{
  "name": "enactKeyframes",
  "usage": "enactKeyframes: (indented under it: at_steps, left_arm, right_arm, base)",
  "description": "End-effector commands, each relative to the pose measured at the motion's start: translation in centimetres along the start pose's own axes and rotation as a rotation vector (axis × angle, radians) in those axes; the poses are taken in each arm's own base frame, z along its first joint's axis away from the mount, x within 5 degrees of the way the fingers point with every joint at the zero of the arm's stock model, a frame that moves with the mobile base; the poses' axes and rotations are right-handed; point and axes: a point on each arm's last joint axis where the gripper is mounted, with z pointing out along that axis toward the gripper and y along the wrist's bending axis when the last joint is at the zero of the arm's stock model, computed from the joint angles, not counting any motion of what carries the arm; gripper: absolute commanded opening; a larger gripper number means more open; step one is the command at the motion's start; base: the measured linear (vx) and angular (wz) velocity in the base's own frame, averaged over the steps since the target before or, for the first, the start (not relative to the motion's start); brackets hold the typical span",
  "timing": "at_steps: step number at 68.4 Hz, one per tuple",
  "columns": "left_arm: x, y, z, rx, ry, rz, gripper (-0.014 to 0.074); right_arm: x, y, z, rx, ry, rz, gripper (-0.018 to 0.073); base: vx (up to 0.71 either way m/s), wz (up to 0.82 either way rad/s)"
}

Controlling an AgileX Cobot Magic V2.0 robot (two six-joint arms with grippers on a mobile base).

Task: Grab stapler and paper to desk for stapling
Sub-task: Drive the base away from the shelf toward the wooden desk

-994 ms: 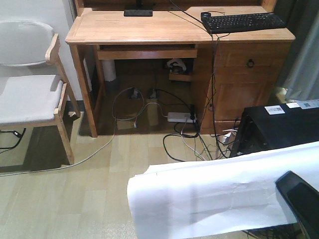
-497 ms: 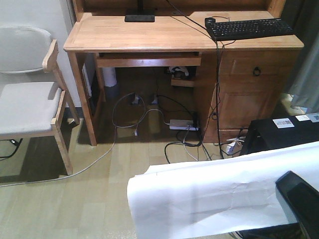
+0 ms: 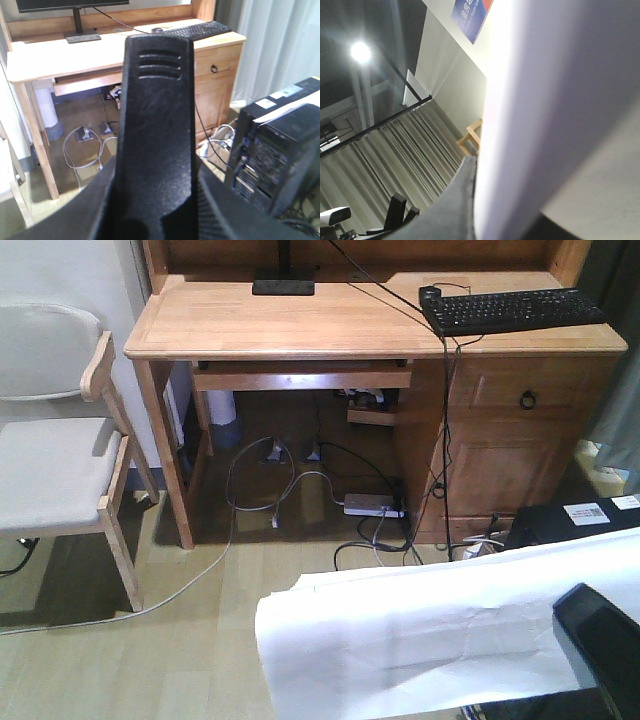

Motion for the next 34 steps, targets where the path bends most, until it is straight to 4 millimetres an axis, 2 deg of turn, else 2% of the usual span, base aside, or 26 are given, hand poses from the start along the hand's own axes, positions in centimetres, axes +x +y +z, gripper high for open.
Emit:
enactKeyframes:
  at_steps: [1, 34]
  left_arm:
    - [-1.77, -0.08, -0.31, 0.015, -0.126, -0.005, -0.0006]
    - [-1.77, -0.08, -0.31, 0.015, -0.126, -0.005, -0.0006]
  right_arm:
    - [0.04, 0.58, -0.42, -0.089, -0.039, 0.013, -0.0004]
    - [0.04, 0.58, -0.42, -0.089, -0.039, 0.013, -0.0004]
  base:
    - [0.16, 0.03]
    - [0.18, 0.03]
